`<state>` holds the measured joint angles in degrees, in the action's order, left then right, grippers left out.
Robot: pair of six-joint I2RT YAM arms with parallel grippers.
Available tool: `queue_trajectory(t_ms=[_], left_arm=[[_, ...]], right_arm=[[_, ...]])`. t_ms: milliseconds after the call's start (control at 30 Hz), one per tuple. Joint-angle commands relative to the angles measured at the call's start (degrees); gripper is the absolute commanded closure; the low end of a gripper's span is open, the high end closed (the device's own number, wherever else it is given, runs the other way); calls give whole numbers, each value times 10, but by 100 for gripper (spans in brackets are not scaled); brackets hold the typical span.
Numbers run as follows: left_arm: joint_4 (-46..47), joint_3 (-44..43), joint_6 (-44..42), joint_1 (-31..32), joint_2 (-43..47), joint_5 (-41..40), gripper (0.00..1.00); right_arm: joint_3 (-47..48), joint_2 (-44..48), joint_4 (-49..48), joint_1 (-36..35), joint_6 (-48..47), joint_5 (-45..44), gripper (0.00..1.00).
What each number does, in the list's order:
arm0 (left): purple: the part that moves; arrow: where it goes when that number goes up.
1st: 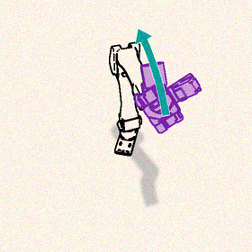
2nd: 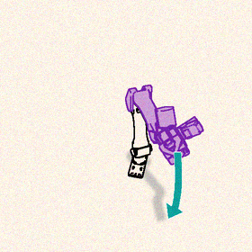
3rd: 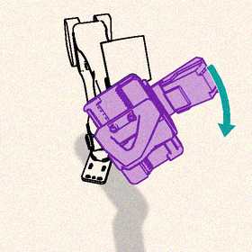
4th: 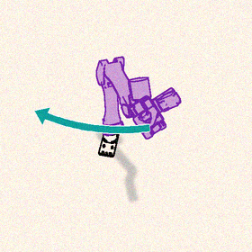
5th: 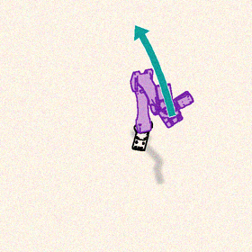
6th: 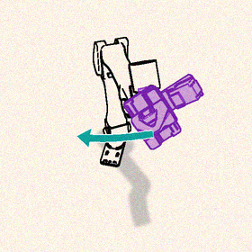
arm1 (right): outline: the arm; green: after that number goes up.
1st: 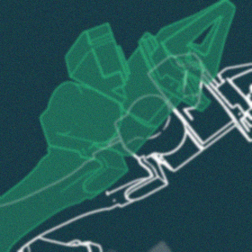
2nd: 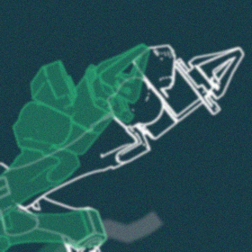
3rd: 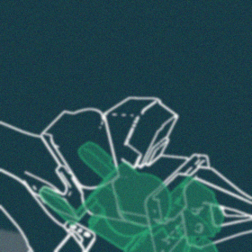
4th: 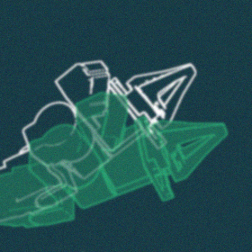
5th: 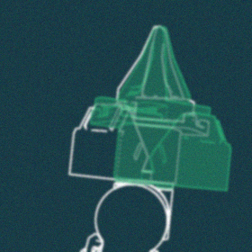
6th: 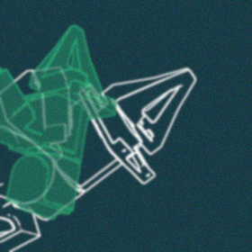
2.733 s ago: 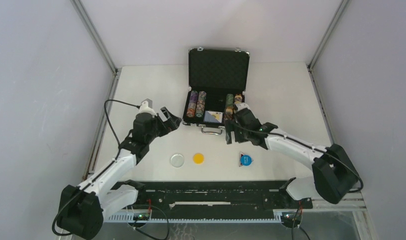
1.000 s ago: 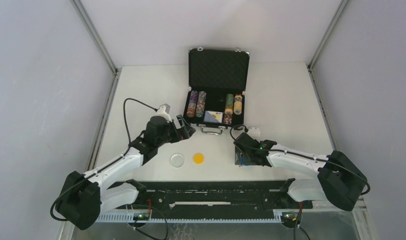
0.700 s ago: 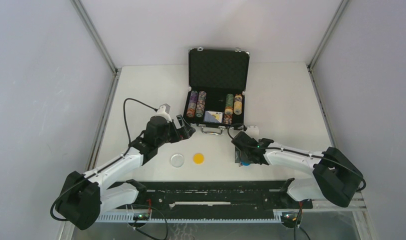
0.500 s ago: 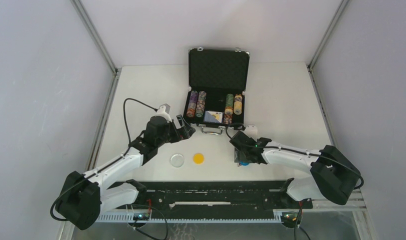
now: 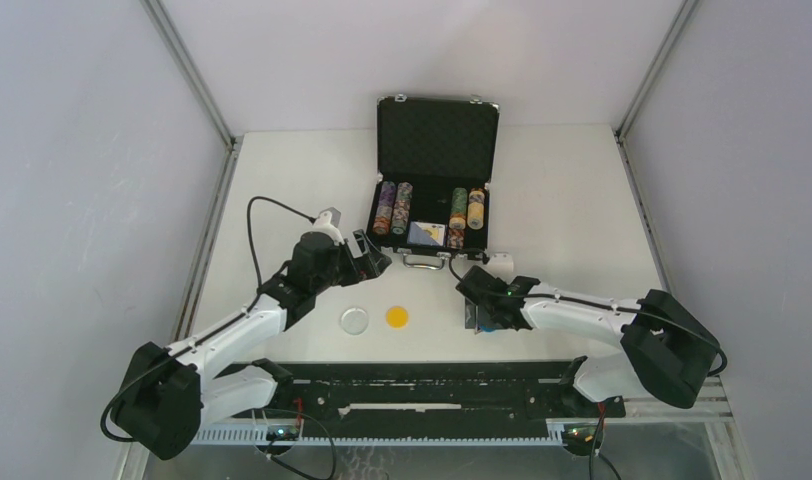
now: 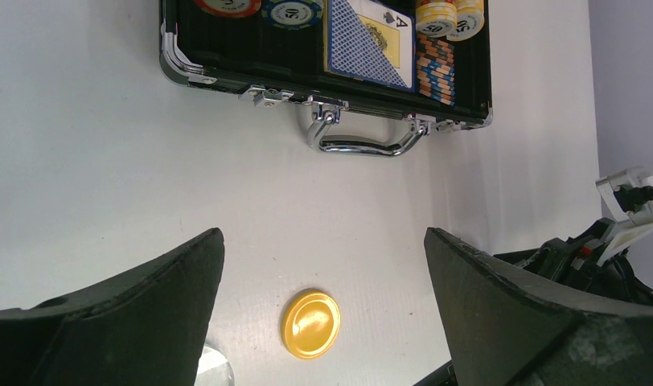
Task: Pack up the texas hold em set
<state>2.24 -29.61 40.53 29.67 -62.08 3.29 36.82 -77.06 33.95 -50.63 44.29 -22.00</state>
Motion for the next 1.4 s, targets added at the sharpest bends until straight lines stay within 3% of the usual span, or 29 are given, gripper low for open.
queue_trajectory(t_ms=[0, 567, 1367], left_arm=[[20, -6, 0, 4, 5, 9, 2], [21, -7, 0, 3, 0, 12, 2], [20, -10, -2, 4, -8, 16, 2]], right_arm=[[10, 0, 16, -8, 10, -6, 19], [18, -10, 3, -11, 9, -1, 49], [166, -54, 14, 63, -121, 17, 54]])
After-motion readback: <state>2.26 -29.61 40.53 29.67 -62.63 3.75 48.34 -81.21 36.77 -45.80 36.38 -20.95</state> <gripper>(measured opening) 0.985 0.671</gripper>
